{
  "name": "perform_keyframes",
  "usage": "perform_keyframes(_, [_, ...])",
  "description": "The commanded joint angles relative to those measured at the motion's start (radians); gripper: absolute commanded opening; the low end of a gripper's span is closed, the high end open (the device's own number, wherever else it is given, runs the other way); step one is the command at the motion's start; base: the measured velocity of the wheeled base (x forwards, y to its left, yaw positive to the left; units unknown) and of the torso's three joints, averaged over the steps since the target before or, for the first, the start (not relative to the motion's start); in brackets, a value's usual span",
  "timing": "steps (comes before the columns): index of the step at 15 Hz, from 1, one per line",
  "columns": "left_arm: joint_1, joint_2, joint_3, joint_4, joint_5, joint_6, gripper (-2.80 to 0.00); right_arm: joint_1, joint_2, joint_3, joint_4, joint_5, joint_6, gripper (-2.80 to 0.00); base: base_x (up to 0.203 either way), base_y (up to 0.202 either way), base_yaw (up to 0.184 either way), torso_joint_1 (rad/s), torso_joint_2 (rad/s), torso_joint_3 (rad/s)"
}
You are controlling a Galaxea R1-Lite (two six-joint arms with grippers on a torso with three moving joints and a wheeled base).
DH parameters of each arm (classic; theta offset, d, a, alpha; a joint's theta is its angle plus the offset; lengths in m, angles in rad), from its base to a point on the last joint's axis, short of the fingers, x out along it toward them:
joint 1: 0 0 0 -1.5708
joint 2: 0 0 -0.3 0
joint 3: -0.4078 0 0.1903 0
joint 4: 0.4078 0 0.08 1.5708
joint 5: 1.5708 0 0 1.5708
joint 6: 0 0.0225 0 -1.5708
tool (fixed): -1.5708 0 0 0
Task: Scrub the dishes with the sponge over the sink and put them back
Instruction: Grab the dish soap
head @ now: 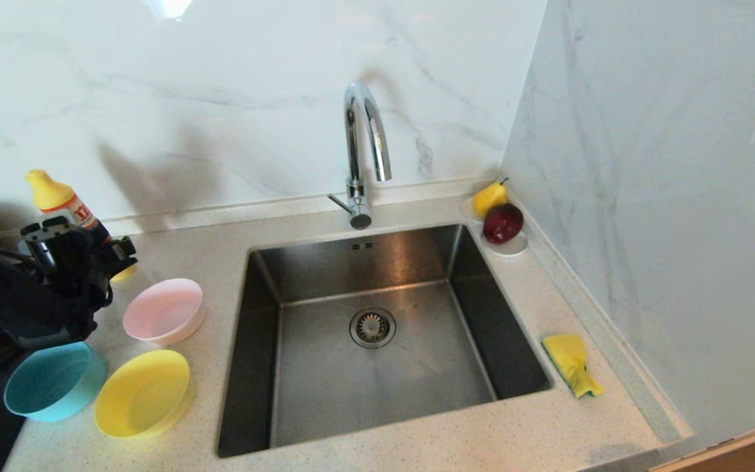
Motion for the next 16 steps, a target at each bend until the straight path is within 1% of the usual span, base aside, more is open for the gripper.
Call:
perform_keyframes(1, [0.0,0.032,-0.043,-0.004,0.002,0.0,0.0,0.0,0.0,0.0,0.0,0.001,0.0,-2.8,0.0,0.0,0.0,0.0,0.0,0.0])
perform_keyframes(5, [-0.003,0.073,-0.124,0.003,0.002,0.015,0.0,0.0,0.0,0.0,0.0,0.001,0.0,-2.8,0.0,0.0,0.0,0.0,0.0,0.0])
perform_keyframes(11, [-0.01,0.073,-0.124,0.003,0.006,0.016,0.0,0.0,-0.001,0.0,0.0,0.001,0.001,-2.8,0.0,0.0,0.0,0.0,0.0,0.0])
perform_keyframes(12, [-0.01,0.073,-0.124,0.003,0.006,0.018,-2.8,0.0,0.0,0.0,0.0,0.001,0.0,-2.8,0.0,0.0,0.0,0.0,0.0,0.0])
perform_keyframes(14, [-0.01,0.074,-0.123,0.0,0.005,0.03,-2.8,0.0,0.0,0.0,0.0,0.001,0.0,-2.8,0.0,0.0,0.0,0.0,0.0,0.0])
perform_keyframes(16, [-0.01,0.08,-0.125,0.0,0.005,0.029,-2.8,0.0,-0.001,0.0,0.0,0.001,0.001,-2.8,0.0,0.0,0.0,0.0,0.0,0.0])
